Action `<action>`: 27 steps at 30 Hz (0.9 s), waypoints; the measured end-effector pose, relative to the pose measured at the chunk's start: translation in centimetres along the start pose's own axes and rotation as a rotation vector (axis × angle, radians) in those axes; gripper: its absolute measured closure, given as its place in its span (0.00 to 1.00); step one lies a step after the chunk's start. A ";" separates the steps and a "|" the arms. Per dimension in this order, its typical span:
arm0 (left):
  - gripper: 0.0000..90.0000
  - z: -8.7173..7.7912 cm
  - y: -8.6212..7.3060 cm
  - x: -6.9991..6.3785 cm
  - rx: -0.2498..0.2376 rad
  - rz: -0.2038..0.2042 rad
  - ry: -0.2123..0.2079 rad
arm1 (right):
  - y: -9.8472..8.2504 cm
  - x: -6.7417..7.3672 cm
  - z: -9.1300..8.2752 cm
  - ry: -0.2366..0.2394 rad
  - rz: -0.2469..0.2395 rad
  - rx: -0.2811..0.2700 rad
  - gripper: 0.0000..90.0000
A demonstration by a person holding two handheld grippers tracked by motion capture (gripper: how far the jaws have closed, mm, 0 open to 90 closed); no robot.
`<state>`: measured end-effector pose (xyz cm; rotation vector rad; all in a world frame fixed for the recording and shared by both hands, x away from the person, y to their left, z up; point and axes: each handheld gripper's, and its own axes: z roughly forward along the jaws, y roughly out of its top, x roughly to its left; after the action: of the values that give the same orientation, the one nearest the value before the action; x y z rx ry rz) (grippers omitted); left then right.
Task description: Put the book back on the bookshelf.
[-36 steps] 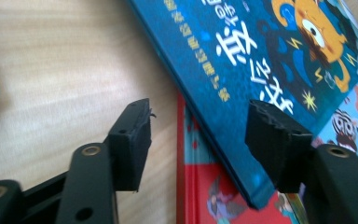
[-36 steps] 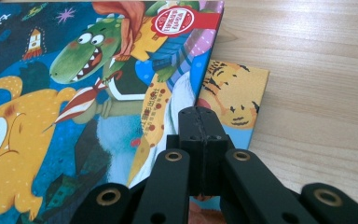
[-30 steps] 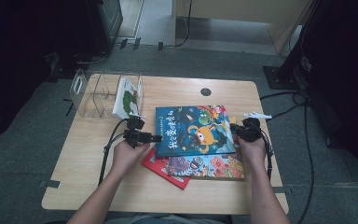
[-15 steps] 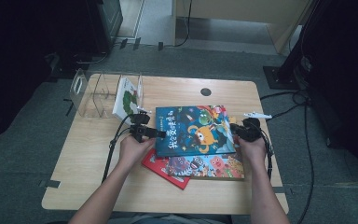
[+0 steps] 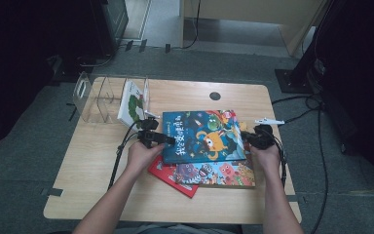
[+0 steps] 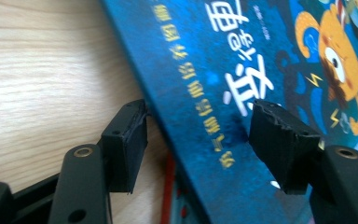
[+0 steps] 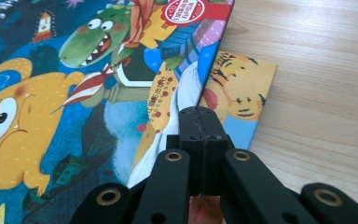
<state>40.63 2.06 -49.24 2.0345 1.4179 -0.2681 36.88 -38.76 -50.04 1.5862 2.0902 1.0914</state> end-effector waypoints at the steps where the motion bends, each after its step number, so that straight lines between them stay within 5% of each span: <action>1: 0.42 0.1 0.1 -0.1 0.012 -0.011 0.003 | -0.1 0.0 0.0 0.015 0.008 -0.005 1.00; 5: 0.40 -0.4 0.2 -0.1 0.032 -0.021 0.023 | -0.1 0.4 0.2 0.035 -0.010 -0.007 1.00; 14: 0.43 -3.6 0.7 -1.6 0.029 0.052 0.089 | -0.3 0.9 0.5 0.068 -0.026 0.014 1.00; 19: 0.48 -5.6 1.2 -1.7 0.015 0.030 0.053 | -0.2 1.6 0.7 0.075 -0.032 0.014 1.00; 27: 0.54 -7.9 1.9 -1.7 0.009 0.006 0.072 | -0.1 2.8 1.2 0.111 -0.039 0.008 1.00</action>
<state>40.24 5.06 -41.54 2.0748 1.4559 -0.2007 36.64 -35.76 -50.39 1.5135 2.1889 1.1841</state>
